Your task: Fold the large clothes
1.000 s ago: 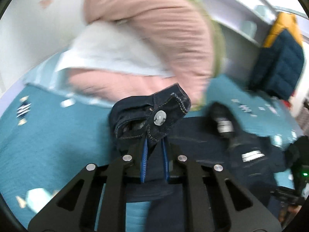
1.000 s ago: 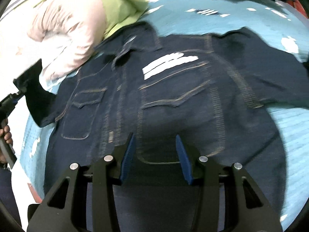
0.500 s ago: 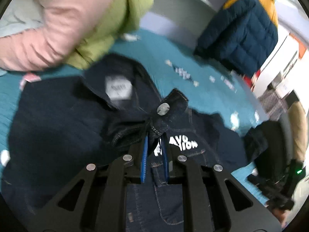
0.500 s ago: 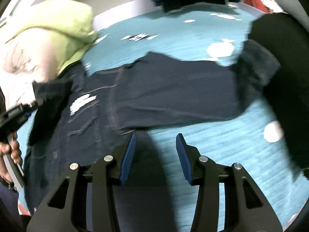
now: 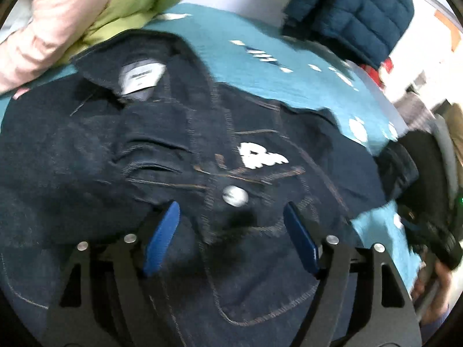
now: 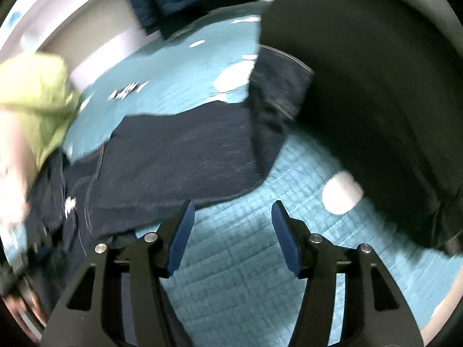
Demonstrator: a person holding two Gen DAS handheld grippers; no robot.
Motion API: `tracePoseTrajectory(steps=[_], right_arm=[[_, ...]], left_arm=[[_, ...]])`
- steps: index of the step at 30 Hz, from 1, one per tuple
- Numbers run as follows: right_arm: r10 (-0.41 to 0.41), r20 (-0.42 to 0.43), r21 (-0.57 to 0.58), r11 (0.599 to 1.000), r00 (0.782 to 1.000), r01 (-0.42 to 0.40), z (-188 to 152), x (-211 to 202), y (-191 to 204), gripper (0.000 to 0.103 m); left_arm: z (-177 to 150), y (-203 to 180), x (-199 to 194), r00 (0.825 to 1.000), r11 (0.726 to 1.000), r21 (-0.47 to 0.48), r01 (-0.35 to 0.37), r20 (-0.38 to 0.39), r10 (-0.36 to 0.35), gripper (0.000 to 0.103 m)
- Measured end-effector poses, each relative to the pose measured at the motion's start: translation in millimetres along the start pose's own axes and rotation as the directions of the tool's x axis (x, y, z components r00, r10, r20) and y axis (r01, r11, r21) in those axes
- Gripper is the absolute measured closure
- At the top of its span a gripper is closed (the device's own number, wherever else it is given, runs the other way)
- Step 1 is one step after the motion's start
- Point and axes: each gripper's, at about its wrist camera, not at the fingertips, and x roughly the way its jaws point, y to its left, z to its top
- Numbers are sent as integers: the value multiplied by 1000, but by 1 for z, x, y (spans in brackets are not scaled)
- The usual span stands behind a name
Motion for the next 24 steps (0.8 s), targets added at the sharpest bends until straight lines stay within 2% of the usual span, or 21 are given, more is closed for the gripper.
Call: tracePoseTrajectory(steps=[3, 4, 7, 9, 10, 12, 13, 14, 15, 16, 20, 22, 24], right_arm=[[-43, 52, 88, 995, 998, 38, 7, 4, -13, 50], [-47, 82, 123, 992, 996, 37, 11, 6, -19, 50], [-78, 112, 186, 981, 991, 56, 24, 13, -28, 45], [-66, 117, 197, 980, 991, 42, 33, 22, -29, 45], [-80, 124, 195, 979, 989, 55, 36, 25, -29, 45], [-77, 129, 191, 980, 989, 51, 42, 34, -29, 45], [-85, 119, 199, 978, 989, 60, 45, 40, -31, 49], [-86, 108, 197, 978, 990, 64, 47, 46, -31, 58], [-61, 108, 190, 981, 992, 39, 47, 48, -33, 88], [-46, 102, 180, 983, 994, 27, 47, 50, -31, 96], [36, 201, 96, 994, 979, -57, 48, 14, -1, 97], [100, 251, 24, 994, 963, -110, 47, -12, 32, 97], [191, 299, -72, 981, 935, -177, 45, -42, 76, 97]], left_arm=[[-2, -13, -13, 999, 999, 40, 1, 37, -2, 27], [-2, -14, -19, 998, 999, 47, -19, 55, 17, 24], [-1, -14, -24, 995, 998, 26, -52, 81, 50, 22], [0, -10, -28, 994, 998, 13, -67, 92, 66, 21], [-1, -5, -29, 992, 995, 2, -98, 86, 97, 21], [-2, 6, -30, 992, 994, -19, -109, 68, 110, 21], [-4, 14, -32, 990, 992, -35, -123, 64, 125, 21], [-5, 22, -36, 989, 990, -43, -134, 64, 136, 21], [-6, 30, -40, 987, 989, -49, -143, 65, 146, 21], [-8, 39, -45, 984, 985, -58, -162, 67, 165, 21], [-10, 82, -68, 963, 961, -104, -256, 63, 263, 20], [-10, 102, -80, 945, 941, -129, -312, 59, 321, 21], [-12, 122, -95, 932, 927, -151, -343, 68, 355, 20]])
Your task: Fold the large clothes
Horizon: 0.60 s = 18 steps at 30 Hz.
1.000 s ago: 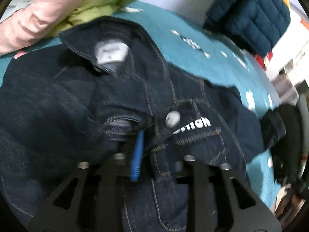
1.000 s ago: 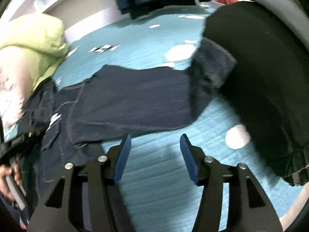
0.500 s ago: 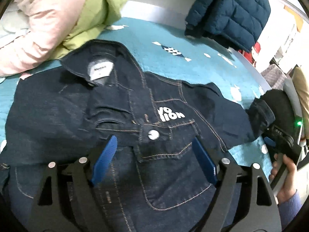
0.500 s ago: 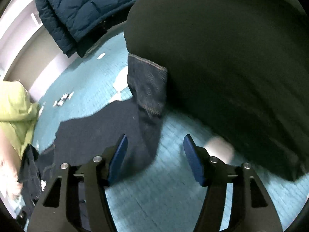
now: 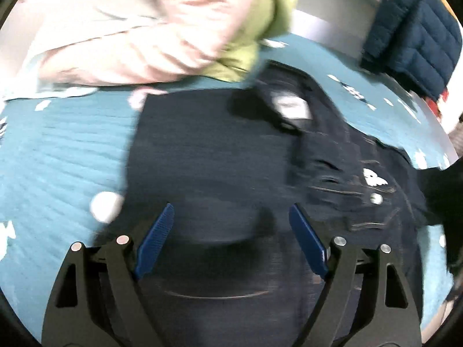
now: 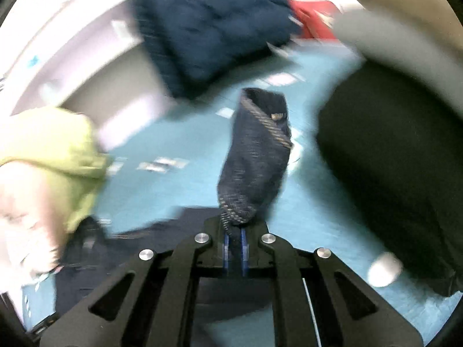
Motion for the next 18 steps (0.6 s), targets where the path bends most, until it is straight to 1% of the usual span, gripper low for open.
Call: tracePoseTrajectory(steps=[2, 4, 5, 6, 7, 9, 10, 11, 13, 14, 15, 16, 17, 18], right_arm=[[94, 22, -69, 993, 995, -92, 2, -13, 46, 97], [192, 20, -151, 971, 981, -186, -5, -25, 99, 97], [222, 12, -173, 961, 975, -216, -8, -26, 118, 97], [269, -4, -216, 940, 963, -264, -17, -29, 149, 97], [294, -16, -258, 922, 956, -288, -27, -30, 173, 97], [326, -60, -323, 888, 943, -328, -47, -19, 223, 97], [339, -83, -333, 877, 937, -347, -54, -14, 238, 97], [345, -124, -352, 861, 930, -367, -71, -5, 259, 97], [320, -194, -395, 840, 927, -373, -103, 12, 288, 96], [297, -240, -424, 824, 924, -375, -126, 25, 302, 96], [262, -281, -451, 813, 923, -368, -148, 38, 312, 94], [243, -304, -466, 805, 921, -366, -163, 44, 315, 92], [205, -333, -493, 794, 920, -355, -184, 53, 321, 92], [149, -360, -523, 785, 921, -332, -201, 61, 326, 90]], left_arm=[[1, 22, -7, 1000, 999, -35, -20, 0, 20, 20], [0, 40, -12, 999, 997, -61, -37, -6, 36, 20], [-1, 51, -14, 999, 996, -75, -50, -9, 50, 20], [-2, 58, -16, 999, 995, -84, -53, -11, 52, 20], [-5, 68, -17, 998, 994, -98, -55, -12, 55, 20], [-9, 79, -19, 998, 992, -114, -61, -18, 60, 20], [-12, 85, -20, 998, 991, -118, -62, -22, 60, 20], [-15, 91, -20, 998, 991, -118, -65, -27, 62, 20], [-19, 97, -19, 997, 991, -114, -72, -35, 68, 20], [-21, 101, -19, 997, 991, -114, -71, -40, 67, 20], [-22, 104, -18, 997, 991, -115, -70, -45, 66, 20], [-23, 106, -16, 997, 991, -116, -72, -49, 67, 20], [-24, 107, -15, 996, 991, -115, -69, -55, 63, 20], [-25, 108, -15, 997, 992, -113, -63, -57, 57, 20]])
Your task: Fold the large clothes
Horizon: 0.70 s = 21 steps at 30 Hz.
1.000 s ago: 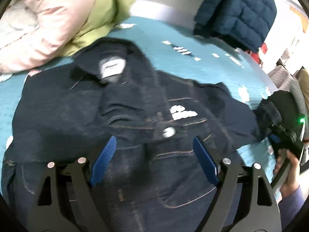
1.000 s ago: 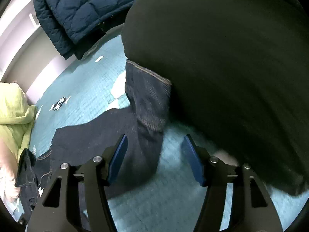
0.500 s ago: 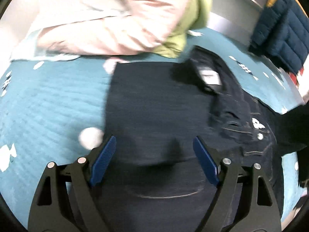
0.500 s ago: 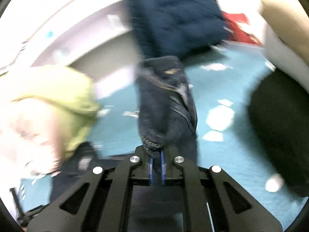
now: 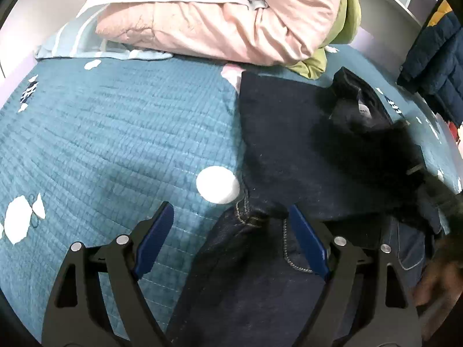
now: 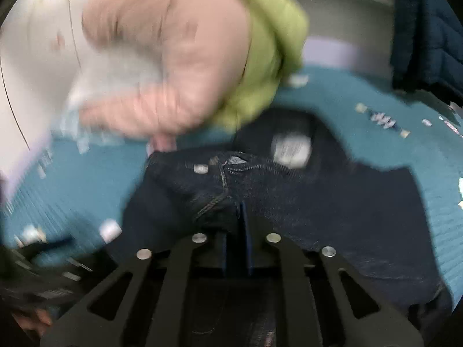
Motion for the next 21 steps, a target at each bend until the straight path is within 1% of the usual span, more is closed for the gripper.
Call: tracePoseTrajectory(steps=[2, 3, 4, 5, 7, 8, 9, 10, 11, 13, 14, 16, 17, 20, 21], right_arm=[[-16, -67, 16, 1000, 998, 17, -13, 14, 2, 88], [-12, -76, 25, 1000, 997, 14, -17, 13, 0, 86], [0, -71, 35, 999, 997, 2, -18, 11, -2, 77], [13, -71, 39, 999, 997, -10, -17, 7, -4, 73], [29, -69, 59, 998, 997, -25, -18, -9, -10, 51], [44, -58, 82, 996, 997, -39, -17, -20, -14, 46], [62, -46, 101, 993, 997, -57, -15, -28, -20, 38], [100, -26, 124, 988, 995, -96, -14, -36, -27, 33], [120, -22, 134, 984, 993, -116, -11, -42, -29, 30], [168, -14, 159, 974, 986, -163, -10, -58, -39, 25], [181, -17, 163, 971, 983, -176, -8, -58, -41, 24], [212, -33, 184, 962, 977, -203, -8, -67, -50, 24], [231, -18, 210, 952, 973, -222, -9, -74, -56, 24], [214, 6, 288, 935, 977, -206, -11, -80, -85, 24], [197, 8, 328, 926, 980, -188, -11, -79, -103, 28]], left_arm=[[0, 1, 0, 1000, 1000, 4, 6, -3, -6, 20], [1, 1, -1, 1000, 1000, 6, 13, -1, -13, 20], [1, 1, -2, 1000, 1000, 6, 15, 2, -15, 20], [3, 1, -5, 1000, 1000, 4, 21, 6, -21, 20], [7, 0, -10, 999, 999, -4, 32, 19, -32, 20], [9, -1, -12, 999, 999, -10, 35, 27, -35, 20], [11, -3, -17, 998, 999, -13, 45, 38, -45, 20], [13, -6, -22, 997, 998, -14, 54, 49, -53, 20], [15, -9, -24, 997, 998, -13, 55, 54, -54, 20], [21, -18, -31, 996, 998, -6, 67, 64, -67, 19], [22, -21, -34, 995, 998, -5, 69, 67, -69, 19], [27, -29, -37, 995, 998, -2, 67, 72, -67, 19], [29, -32, -37, 994, 997, -5, 80, 73, -79, 19], [37, -52, -29, 992, 993, 17, 117, 47, -118, 18], [40, -63, -23, 989, 990, 29, 141, 32, -142, 18]])
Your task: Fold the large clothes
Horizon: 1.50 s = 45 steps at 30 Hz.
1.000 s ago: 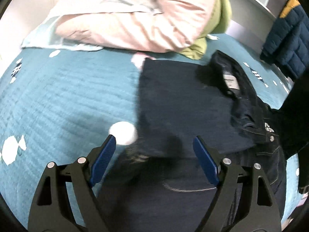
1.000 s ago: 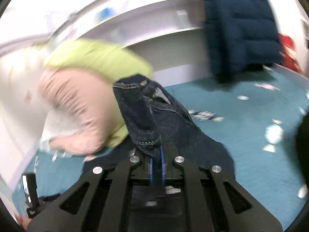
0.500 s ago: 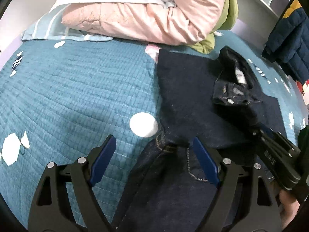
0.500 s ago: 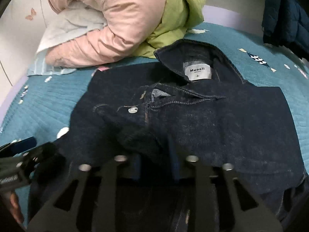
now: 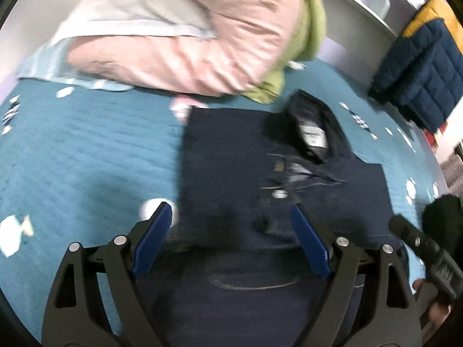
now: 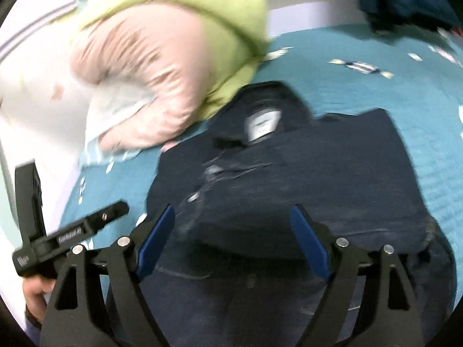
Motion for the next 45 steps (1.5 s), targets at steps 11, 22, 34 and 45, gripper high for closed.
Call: tracePoseTrajectory(steps=[11, 22, 34, 45], right_arm=[[-178, -228, 138, 967, 957, 213, 9, 42, -128, 99], [-115, -156, 114, 984, 981, 134, 43, 18, -121, 62], [-186, -194, 192, 956, 963, 223, 113, 57, -171, 54], [-215, -292, 209, 937, 932, 281, 141, 96, -183, 52]], left_arm=[[-6, -68, 115, 960, 992, 122, 32, -280, 4, 18], [50, -9, 71, 983, 994, 10, 105, -154, -103, 14], [113, 70, 143, 969, 988, -146, -40, -247, 3, 14], [121, 41, 176, 944, 989, -9, -146, -300, 136, 15]])
